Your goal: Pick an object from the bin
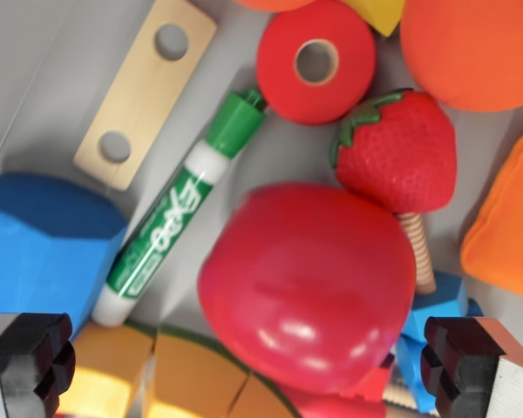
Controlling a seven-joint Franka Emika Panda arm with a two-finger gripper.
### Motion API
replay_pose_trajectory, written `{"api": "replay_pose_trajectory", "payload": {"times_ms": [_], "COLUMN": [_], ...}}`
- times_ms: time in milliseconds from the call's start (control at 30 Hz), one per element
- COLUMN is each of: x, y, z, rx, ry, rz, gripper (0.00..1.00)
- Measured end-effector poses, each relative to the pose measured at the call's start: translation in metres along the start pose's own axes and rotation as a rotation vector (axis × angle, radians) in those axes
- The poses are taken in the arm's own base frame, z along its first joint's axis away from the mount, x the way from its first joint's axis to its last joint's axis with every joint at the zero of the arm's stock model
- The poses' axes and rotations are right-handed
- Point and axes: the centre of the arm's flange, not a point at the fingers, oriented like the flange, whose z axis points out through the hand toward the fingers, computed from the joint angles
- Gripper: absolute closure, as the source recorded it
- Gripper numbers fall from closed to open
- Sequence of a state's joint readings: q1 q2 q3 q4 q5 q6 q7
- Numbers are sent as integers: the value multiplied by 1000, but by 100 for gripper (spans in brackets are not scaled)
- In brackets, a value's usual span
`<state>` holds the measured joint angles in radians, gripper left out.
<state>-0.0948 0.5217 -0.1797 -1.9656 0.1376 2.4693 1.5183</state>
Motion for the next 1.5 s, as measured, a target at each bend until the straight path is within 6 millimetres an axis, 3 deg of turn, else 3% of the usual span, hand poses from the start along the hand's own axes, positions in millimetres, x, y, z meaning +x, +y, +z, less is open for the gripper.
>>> {"api": "replay_pose_trajectory", "payload": {"times_ms": [367, 633, 1400, 1433, 1500], "x": [23, 22, 20, 20, 20], "y": [-9, -8, -13, -13, -13], "z": [32, 64, 64, 64, 64], "rx": [-2, -3, 12, 12, 12], "ry": [-2, 1, -6, -6, -6], "rz": [155, 165, 165, 165, 165], "gripper": [0, 0, 0, 100, 100]}}
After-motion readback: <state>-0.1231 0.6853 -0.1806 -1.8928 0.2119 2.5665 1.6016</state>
